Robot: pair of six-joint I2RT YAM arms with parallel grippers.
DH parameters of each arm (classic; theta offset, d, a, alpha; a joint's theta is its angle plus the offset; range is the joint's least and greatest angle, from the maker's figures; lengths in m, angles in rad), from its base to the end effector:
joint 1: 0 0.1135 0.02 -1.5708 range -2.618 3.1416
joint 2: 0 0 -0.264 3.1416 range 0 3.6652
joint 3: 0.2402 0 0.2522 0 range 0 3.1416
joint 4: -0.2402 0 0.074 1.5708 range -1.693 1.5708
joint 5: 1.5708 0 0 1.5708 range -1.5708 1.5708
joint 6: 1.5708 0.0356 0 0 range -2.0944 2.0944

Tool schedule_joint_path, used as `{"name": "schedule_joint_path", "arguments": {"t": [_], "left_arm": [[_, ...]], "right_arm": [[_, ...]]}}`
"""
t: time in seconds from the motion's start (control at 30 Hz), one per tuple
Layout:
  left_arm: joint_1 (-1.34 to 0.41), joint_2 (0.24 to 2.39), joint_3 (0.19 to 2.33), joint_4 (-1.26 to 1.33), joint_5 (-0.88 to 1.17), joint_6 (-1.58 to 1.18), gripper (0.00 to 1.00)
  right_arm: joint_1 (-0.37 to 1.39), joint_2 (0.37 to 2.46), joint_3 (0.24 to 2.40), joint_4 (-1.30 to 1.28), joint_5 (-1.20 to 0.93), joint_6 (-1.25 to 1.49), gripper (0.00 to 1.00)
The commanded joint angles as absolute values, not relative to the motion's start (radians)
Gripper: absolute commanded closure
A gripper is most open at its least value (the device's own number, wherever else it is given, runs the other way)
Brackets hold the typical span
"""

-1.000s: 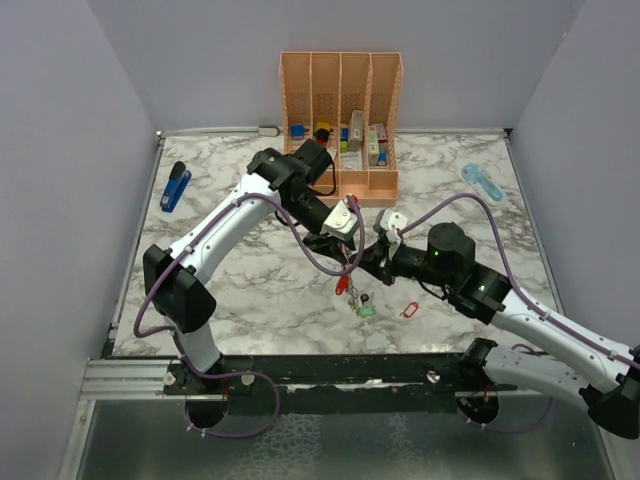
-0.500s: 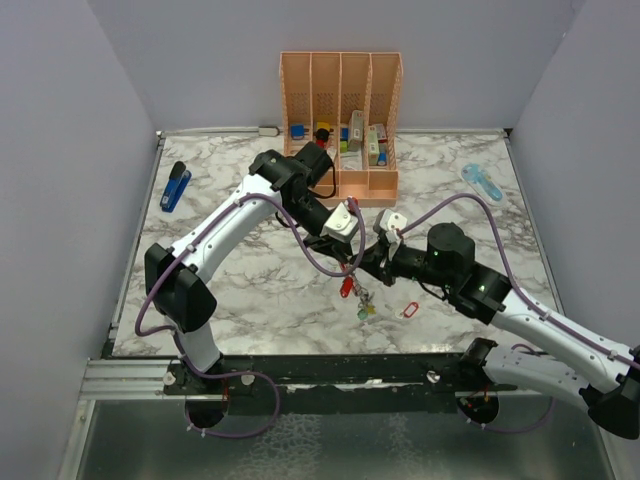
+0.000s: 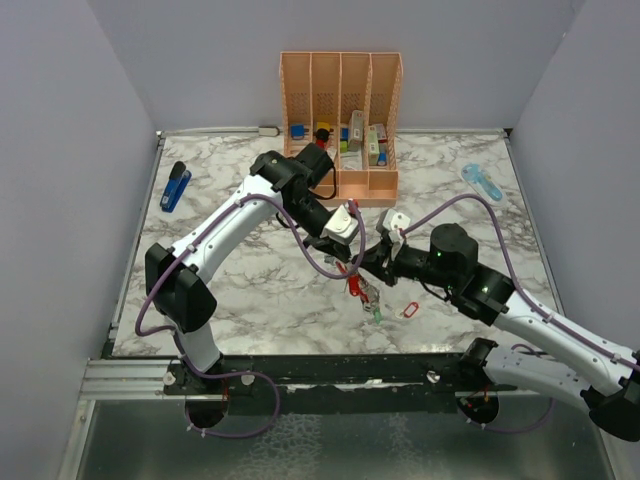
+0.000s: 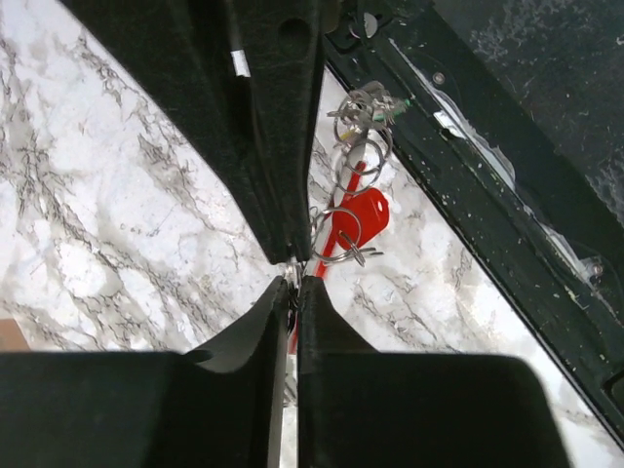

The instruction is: Put the keys on the keyring

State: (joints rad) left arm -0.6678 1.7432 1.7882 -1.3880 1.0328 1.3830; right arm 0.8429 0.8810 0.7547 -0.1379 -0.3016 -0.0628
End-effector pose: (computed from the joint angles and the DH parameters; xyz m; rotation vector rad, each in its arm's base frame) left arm 0.2387 -0.2272 0.3547 2.0750 1.0817 -1.1485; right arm 0.1297 0.1614 0.3176 -1.0246 1.6034 0.8157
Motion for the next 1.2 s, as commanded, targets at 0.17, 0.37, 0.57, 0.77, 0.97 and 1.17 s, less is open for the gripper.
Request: {"name": "schedule_joint_path", "arguments": {"t": [0.17, 0.37, 0.57, 0.77, 0.97, 1.17], "left_arm": [[-0.667, 1.744, 1.787, -1.404, 1.057, 1.422, 1.00], [-0.636, 1.734, 1.752, -1.402, 1.160, 1.452, 1.00], [-0.569, 1.736, 1.712, -1.403, 1.291, 1.501, 1.00], [-0.565, 1.744, 1.692, -1.404, 1.357, 1.520, 1.00], [-0.563, 1.734, 1.688, -1.395, 1.287, 1.594, 1.00], [-0.554, 1.735, 1.766, -1.328, 1.055, 1.553, 1.00]], "right_arm": [[0.842, 0.859, 0.778, -0.096, -0.293, -0.046, 0.99], [0.842, 0.794, 0.785, -0.145, -0.193, -0.043, 0.83], [0.842, 0.656, 0.771, -0.190, -0.050, -0.046, 0.64], [0.842, 0.615, 0.760, -0.259, 0.120, 0.019, 0.52], [0.842, 0.644, 0.765, -0.323, 0.192, 0.105, 0.50], [0.842, 0.712, 0.771, -0.347, 0.258, 0.180, 0.46]]}}
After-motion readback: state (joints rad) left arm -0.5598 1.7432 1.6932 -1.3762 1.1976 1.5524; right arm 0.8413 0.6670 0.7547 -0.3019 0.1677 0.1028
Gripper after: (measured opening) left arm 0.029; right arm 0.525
